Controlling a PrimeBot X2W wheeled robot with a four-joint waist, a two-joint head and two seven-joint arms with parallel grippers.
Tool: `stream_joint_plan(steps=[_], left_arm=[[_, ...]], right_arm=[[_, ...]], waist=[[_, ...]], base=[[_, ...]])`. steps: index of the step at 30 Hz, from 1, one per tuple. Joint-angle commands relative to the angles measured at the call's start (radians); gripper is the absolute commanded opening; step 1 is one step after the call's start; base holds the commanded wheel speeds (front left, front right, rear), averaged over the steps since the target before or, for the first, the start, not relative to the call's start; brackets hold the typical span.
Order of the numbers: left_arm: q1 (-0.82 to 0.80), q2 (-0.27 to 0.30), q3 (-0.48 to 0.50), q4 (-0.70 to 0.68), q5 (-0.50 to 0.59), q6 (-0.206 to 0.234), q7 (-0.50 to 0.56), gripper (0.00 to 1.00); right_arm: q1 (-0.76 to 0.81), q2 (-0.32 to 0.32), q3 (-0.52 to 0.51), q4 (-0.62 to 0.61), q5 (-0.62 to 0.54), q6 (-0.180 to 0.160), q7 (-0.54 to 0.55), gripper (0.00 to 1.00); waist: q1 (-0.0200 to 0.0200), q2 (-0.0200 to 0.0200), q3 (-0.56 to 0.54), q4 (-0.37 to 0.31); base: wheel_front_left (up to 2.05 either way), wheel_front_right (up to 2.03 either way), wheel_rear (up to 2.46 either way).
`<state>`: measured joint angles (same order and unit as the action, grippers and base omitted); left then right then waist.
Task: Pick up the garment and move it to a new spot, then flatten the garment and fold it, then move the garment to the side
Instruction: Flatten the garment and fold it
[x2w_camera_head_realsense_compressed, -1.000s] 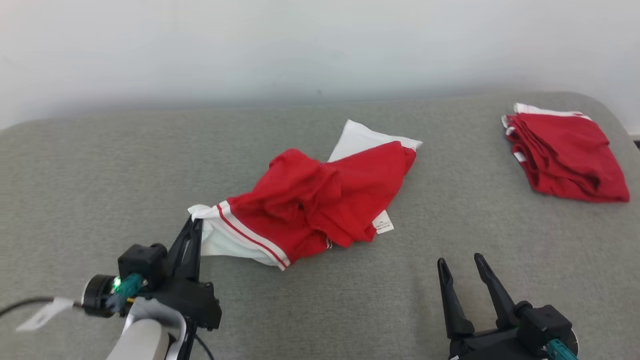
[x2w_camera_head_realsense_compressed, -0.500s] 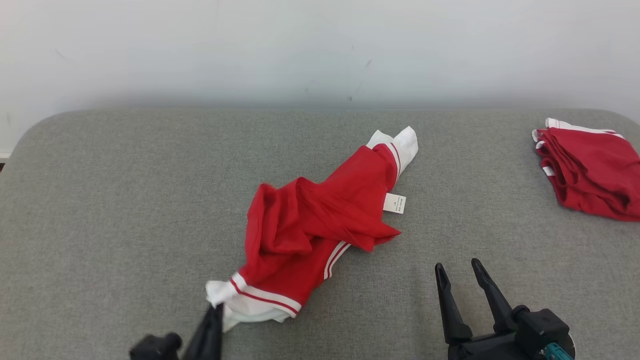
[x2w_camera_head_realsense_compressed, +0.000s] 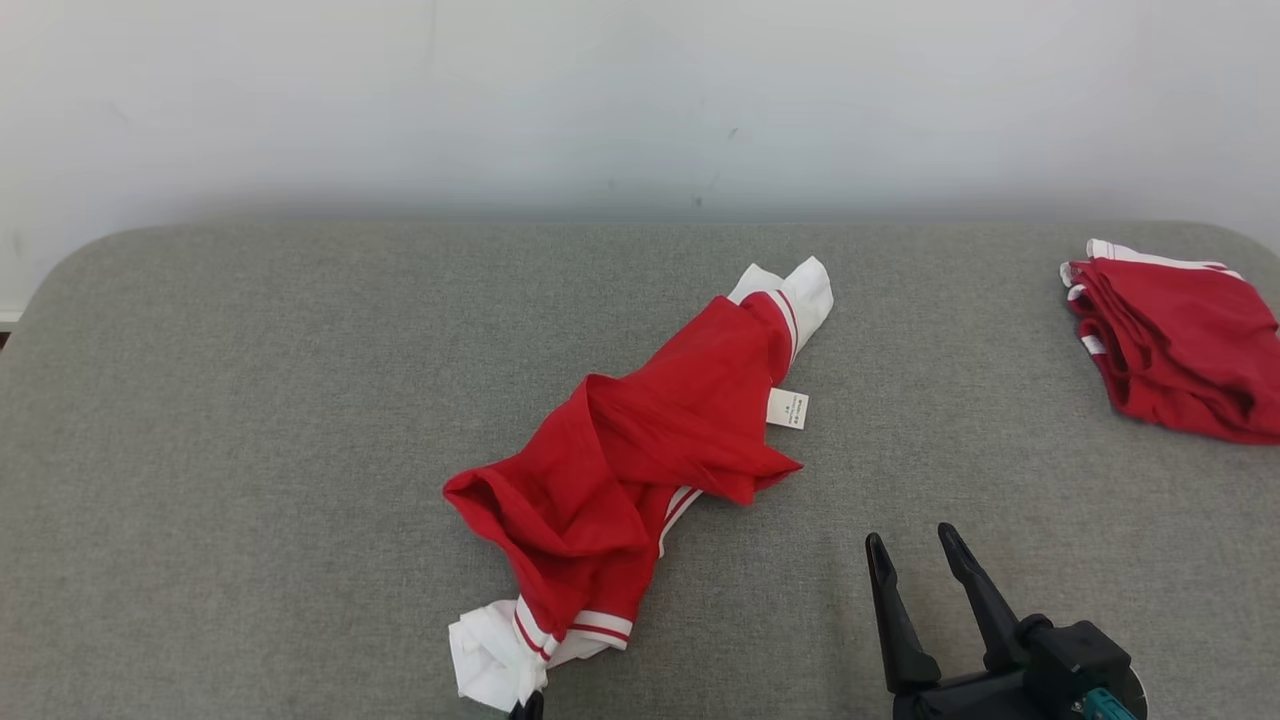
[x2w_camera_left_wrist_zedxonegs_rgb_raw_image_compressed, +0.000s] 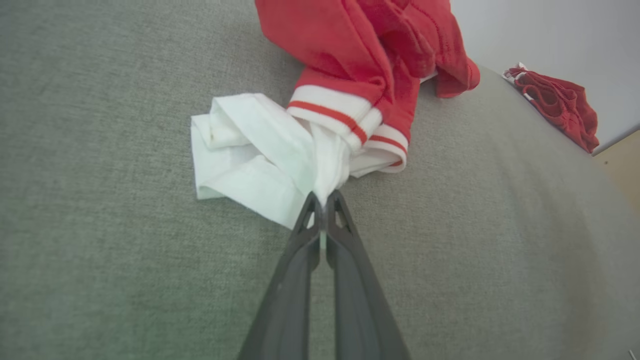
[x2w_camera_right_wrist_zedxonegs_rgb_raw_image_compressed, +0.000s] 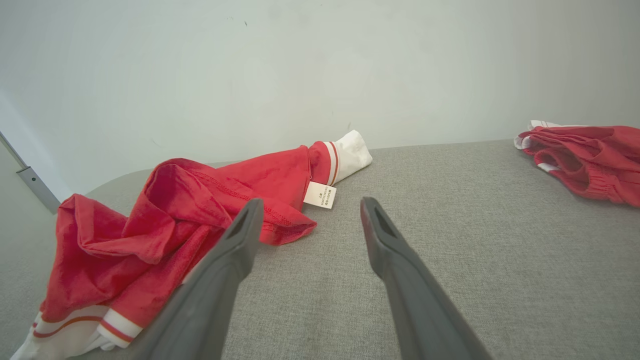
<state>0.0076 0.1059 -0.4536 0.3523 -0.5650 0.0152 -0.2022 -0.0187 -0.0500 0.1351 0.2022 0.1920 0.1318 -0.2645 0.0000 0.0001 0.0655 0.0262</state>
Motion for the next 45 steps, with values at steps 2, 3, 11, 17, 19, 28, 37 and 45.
stream_joint_plan(steps=[2,3,11,17,19,28,37,45], left_arm=[[-0.022,-0.005,0.000,0.024,-0.011,-0.007,-0.015,0.00],[-0.027,-0.005,0.002,0.035,-0.009,-0.009,-0.019,0.00],[-0.053,-0.005,0.025,0.065,0.022,0.000,-0.053,1.00],[-0.038,-0.008,0.096,-0.007,0.062,0.006,-0.062,1.00],[-0.019,-0.014,0.139,-0.055,0.081,0.009,-0.062,1.00],[0.060,-0.028,0.321,-0.178,0.224,-0.040,-0.061,1.00],[0.103,-0.042,0.446,-0.231,0.343,-0.094,-0.062,1.00],[0.111,-0.052,0.531,-0.220,0.392,-0.120,-0.062,1.00]], right_arm=[[0.004,-0.001,0.001,-0.001,-0.001,-0.002,-0.002,1.00],[0.004,-0.001,0.002,-0.001,-0.001,-0.002,-0.002,1.00],[0.004,-0.001,-0.001,0.000,0.004,-0.002,-0.002,1.00],[0.013,-0.001,-0.010,-0.008,0.006,-0.002,-0.002,1.00],[0.014,-0.001,-0.013,-0.010,0.006,-0.002,-0.002,1.00],[0.024,-0.001,-0.054,-0.017,0.003,-0.002,-0.002,1.00],[0.059,-0.001,-0.096,-0.032,0.003,-0.002,-0.002,1.00],[0.105,-0.001,-0.130,-0.038,0.010,-0.002,-0.002,1.00]], waist=[[0.0000,-0.0001,-0.001,0.000],[0.0000,-0.0001,-0.001,-0.001],[0.0000,-0.0001,-0.001,-0.004],[0.0000,-0.0001,-0.005,0.001],[0.0000,-0.0001,-0.008,0.003],[0.0000,-0.0001,-0.030,0.007],[0.0000,-0.0001,-0.048,-0.001],[0.0000,-0.0001,-0.063,-0.008]], base=[[0.00,0.00,0.00],[0.00,0.00,0.00],[0.00,0.00,0.00],[0.00,0.00,0.00],[0.00,0.00,0.00],[0.00,0.00,0.00],[0.00,0.00,0.00],[0.00,0.00,0.00]])
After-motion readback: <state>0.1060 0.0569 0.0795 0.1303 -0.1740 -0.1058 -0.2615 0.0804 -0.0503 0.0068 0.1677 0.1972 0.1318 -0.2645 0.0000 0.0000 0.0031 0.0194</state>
